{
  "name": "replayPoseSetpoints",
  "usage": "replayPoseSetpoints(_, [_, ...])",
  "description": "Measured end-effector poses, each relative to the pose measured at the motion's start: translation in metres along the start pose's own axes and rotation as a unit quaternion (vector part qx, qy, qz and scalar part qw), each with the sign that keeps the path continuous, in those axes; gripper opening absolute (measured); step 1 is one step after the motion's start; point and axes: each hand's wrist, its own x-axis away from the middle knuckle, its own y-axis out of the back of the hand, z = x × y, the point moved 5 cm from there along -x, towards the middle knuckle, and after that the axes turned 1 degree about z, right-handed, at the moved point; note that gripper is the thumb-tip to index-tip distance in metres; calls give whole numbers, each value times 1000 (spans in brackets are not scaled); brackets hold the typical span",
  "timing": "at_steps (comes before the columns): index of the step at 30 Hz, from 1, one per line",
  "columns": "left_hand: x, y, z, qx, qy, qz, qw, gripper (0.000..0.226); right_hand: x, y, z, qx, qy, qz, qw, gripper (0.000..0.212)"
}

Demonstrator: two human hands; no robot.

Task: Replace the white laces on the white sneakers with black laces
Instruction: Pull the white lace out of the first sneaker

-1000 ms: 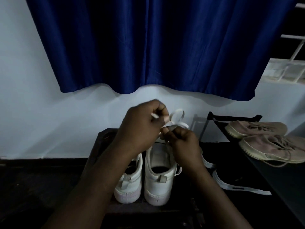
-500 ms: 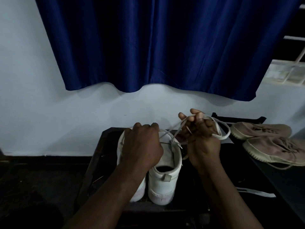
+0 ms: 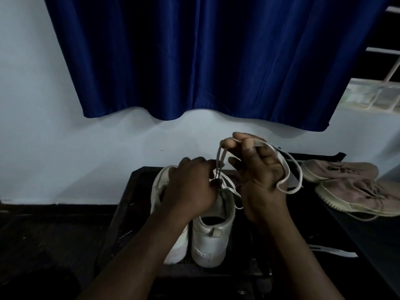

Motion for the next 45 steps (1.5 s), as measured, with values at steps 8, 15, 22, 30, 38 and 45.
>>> replayPoseSetpoints(8, [-12, 15, 0, 139, -32, 1, 990, 12, -2, 21, 1, 62, 11, -41, 997, 19])
replayPoseSetpoints(15, [-15, 33, 12, 51, 4, 13, 999, 29, -3, 27, -53, 245, -117, 14, 962, 26])
replayPoseSetpoints(22, [-9, 38, -6, 287, 32, -10, 957, 34, 2, 11, -61, 507, -48, 99, 855, 15])
replayPoseSetpoints(30, [-6, 82, -6, 542, -42, -180, 820, 26, 4, 10, -67, 506, -12, 71, 860, 9])
replayPoseSetpoints(38, [-10, 43, 15, 117, 42, -52, 991, 15, 10, 16, -62, 343, -118, -28, 931, 26])
replayPoseSetpoints(45, [-1, 11, 7, -80, 21, 8, 997, 16, 3, 15, -42, 304, -36, -29, 951, 30])
